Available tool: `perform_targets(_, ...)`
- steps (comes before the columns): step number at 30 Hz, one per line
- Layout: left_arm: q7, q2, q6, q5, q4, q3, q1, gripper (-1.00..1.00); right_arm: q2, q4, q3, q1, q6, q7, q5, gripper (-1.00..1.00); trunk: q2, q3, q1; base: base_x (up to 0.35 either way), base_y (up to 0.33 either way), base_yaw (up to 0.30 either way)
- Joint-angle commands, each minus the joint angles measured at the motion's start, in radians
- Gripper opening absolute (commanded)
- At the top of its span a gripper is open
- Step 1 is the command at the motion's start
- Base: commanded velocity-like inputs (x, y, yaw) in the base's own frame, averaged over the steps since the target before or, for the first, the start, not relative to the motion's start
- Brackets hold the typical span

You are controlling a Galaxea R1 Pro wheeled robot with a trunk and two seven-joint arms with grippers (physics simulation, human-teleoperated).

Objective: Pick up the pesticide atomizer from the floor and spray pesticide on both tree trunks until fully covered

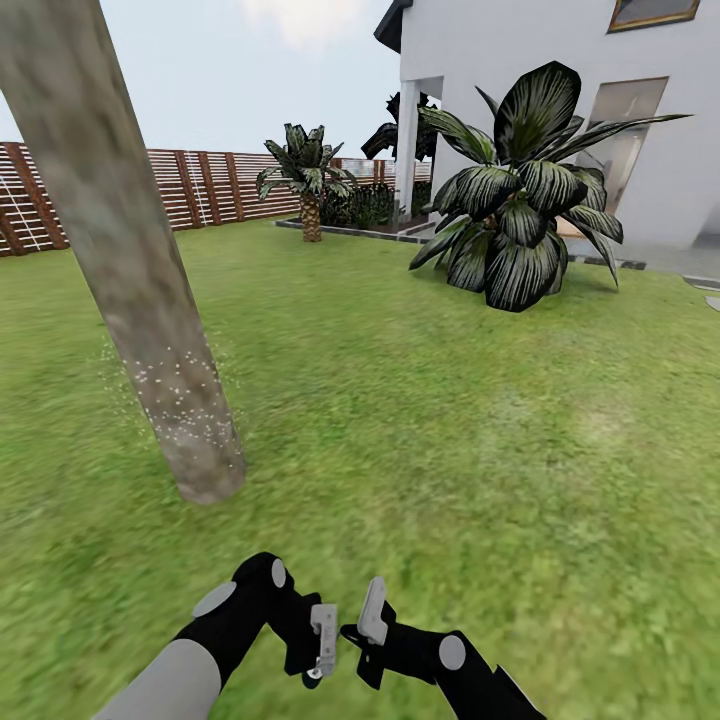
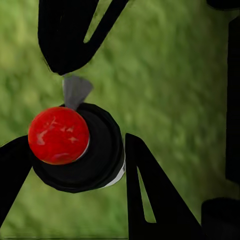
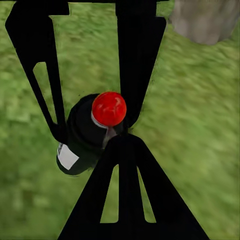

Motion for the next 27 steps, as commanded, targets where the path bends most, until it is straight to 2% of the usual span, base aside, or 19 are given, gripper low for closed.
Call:
perform_targets(1,0.000,0.004,0.000,0.001,0.002,0.001,-0.001,-1.00,0.000,0.000,0.000,0.000,0.000,0.000,0.000,-1.00,0.000,0.000,0.000,0.000,0.000,0.000)
perform_targets(3,0.000,0.015,0.000,0.001,0.005,0.006,-0.006,-1.00,0.000,0.000,0.000,0.000,0.000,0.000,0.000,-1.00,0.000,0.000,0.000,0.000,0.000,0.000)
perform_targets(4,0.000,0.031,0.000,0.001,0.005,0.007,-0.007,-1.00,0.000,0.000,0.000,0.000,0.000,0.000,0.000,-1.00,0.000,0.000,0.000,0.000,0.000,0.000)
perform_targets(16,-0.011,0.252,-0.001,0.004,0.006,0.012,-0.009,-1.00,-0.010,0.010,-0.013,0.000,0.000,-0.003,-0.005,-1.00,0.000,0.000,0.000,0.000,0.000,0.000)
perform_targets(17,-0.013,0.290,-0.002,0.007,0.007,0.012,-0.008,-1.00,-0.013,0.012,-0.014,0.000,0.000,-0.003,-0.003,-1.00,0.000,0.000,0.000,0.000,0.000,0.000)
perform_targets(20,-0.008,0.338,-0.004,0.017,0.007,0.014,-0.003,-1.00,-0.023,0.011,-0.014,0.000,-0.001,-0.005,-0.002,-1.00,0.000,0.000,0.000,0.000,0.000,0.000)
perform_targets(22,-0.003,0.337,-0.005,0.019,0.007,0.018,-0.002,-1.00,-0.037,0.011,-0.023,0.000,-0.001,-0.008,-0.003,-1.00,0.000,0.002,0.000,0.000,0.000,0.000)
perform_targets(23,-0.002,0.335,-0.005,0.024,0.007,0.035,-0.001,-1.00,-0.047,0.010,-0.044,0.000,-0.002,-0.009,-0.006,-1.00,0.000,0.003,0.000,0.000,0.000,0.000)
perform_targets(24,-0.001,0.332,-0.006,0.029,0.007,0.066,0.000,-1.00,-0.054,0.010,-0.082,0.000,-0.001,-0.009,-0.007,-1.00,0.000,0.005,0.000,0.000,0.000,-0.013)
perform_targets(25,0.001,0.329,-0.009,0.033,0.007,0.106,0.001,-1.00,-0.058,0.009,-0.134,0.000,0.000,-0.010,-0.007,-1.00,0.000,0.006,0.000,0.000,0.000,-0.044)
perform_targets(27,0.030,0.323,-0.014,0.043,0.014,0.187,0.003,-1.00,-0.072,0.009,-0.269,0.000,0.000,-0.011,-0.008,-1.00,0.000,0.009,0.000,0.000,0.000,-0.070)
